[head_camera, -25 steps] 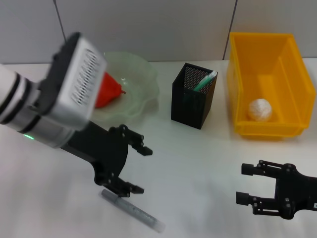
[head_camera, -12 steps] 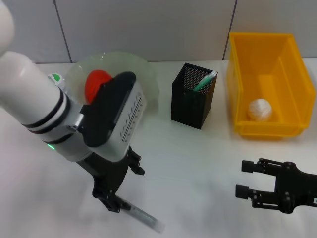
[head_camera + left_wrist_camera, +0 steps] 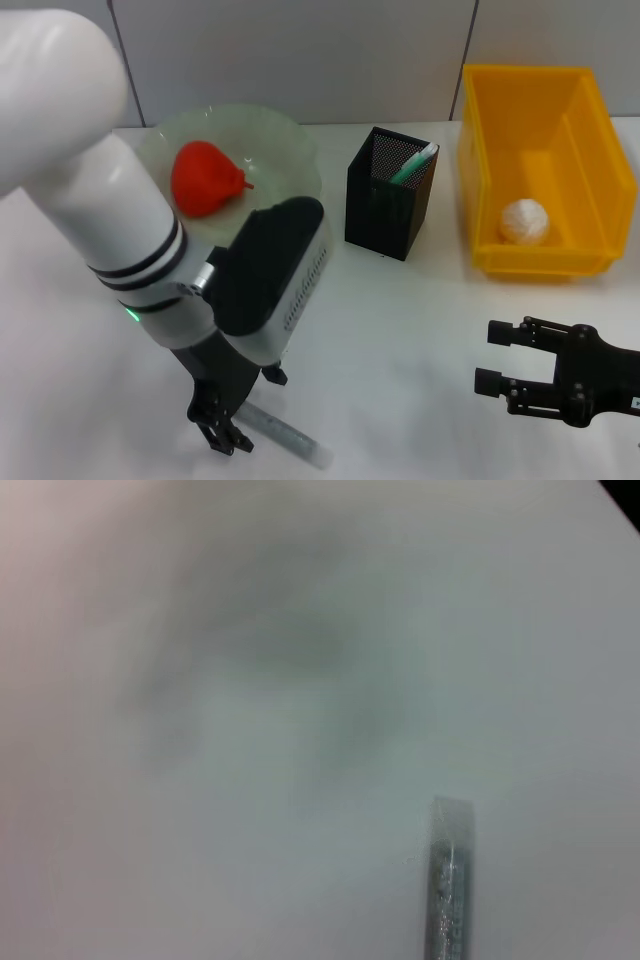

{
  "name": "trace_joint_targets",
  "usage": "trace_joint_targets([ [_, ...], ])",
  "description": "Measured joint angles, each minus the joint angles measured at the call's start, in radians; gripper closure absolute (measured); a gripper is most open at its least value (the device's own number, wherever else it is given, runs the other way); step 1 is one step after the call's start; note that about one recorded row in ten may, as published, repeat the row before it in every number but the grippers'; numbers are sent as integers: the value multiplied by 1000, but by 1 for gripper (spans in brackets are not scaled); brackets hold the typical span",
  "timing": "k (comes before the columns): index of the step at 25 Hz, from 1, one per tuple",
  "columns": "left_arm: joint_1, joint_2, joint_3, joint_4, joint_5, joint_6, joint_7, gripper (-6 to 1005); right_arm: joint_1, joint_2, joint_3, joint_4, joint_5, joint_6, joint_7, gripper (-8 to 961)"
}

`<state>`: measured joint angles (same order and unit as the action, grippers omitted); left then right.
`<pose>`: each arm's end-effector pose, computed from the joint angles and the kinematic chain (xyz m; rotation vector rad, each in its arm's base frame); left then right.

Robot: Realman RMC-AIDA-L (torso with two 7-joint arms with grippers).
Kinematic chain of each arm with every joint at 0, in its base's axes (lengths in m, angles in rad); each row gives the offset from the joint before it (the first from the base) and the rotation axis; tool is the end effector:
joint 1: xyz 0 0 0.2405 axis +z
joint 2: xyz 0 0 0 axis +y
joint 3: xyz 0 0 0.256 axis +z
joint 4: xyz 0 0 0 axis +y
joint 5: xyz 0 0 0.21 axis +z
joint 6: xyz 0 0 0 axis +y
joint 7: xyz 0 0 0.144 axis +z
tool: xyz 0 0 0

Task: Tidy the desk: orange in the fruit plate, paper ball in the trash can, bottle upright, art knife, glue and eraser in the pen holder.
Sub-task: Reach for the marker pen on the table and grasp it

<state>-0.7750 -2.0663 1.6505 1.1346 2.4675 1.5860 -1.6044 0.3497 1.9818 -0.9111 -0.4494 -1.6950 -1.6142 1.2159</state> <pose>-0.1527 0.3360 -0.0601 2.8074 -0.6345 -0.7606 0.3099 0.2671 -0.0009 -2.6775 0.7368 0.8692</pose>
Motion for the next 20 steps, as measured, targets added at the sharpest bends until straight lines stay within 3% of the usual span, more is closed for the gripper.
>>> trace_joint_targets([
  [15,-53,-8,68,-56,38,-29,-34,292,3,-4,9,-3,6,1,1,182],
  [17,-59,-9,71,-62,38,-32,-34,433,3,-5,12,-4,6,1,1,182],
  [20,-65,-9,87,-77,39,-44,-37,432,4,-5,13,-5,4,1,1,182],
])
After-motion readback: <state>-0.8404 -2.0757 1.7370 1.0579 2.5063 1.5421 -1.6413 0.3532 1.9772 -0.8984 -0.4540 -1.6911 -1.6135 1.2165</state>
